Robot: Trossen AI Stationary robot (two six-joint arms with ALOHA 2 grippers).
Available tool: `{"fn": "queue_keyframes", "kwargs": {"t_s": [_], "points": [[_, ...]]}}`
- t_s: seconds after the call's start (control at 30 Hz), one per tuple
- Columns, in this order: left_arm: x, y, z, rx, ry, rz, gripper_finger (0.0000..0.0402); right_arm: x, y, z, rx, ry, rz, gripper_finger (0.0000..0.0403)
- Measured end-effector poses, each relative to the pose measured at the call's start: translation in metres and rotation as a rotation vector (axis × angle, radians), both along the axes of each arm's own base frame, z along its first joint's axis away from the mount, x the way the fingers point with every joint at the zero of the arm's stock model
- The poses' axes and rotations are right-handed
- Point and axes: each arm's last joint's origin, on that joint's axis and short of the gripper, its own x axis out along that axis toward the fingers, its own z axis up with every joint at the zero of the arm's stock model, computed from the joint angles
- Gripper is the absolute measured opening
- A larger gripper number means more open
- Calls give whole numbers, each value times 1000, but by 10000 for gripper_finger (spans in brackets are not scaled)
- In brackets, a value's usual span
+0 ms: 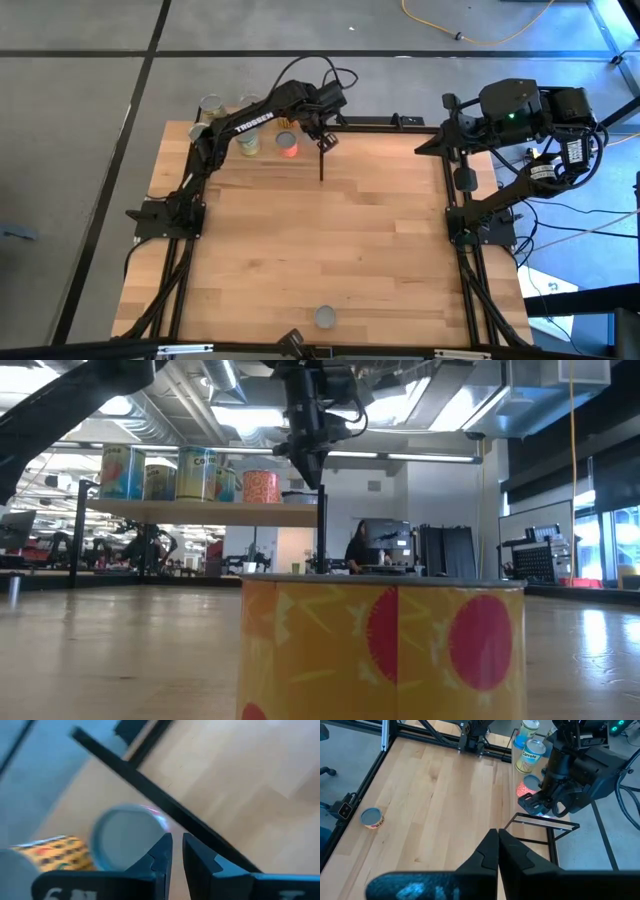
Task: Pick and place cans onto a shelf
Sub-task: Put the blue tuna can on the shelf
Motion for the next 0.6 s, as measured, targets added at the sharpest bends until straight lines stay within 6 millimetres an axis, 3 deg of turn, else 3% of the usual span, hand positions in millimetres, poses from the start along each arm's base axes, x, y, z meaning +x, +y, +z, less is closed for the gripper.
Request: {"fn": "queue_keyframes", "kwargs": {"t_s": [0.13, 0.27, 0.4, 0.6], "points": [[1, -8, 2, -75, -33, -22, 21, 0, 0, 0, 0, 0, 0, 6], [-6, -16, -1, -134, 64, -27, 3, 0, 0, 0, 0, 0, 0, 6], [-10, -18, -6, -109, 151, -10, 1, 0, 0, 0, -4, 0, 3, 6], [-10, -16, -6, -97, 145, -5, 1, 0, 0, 0, -6, 0, 4, 6]]}}
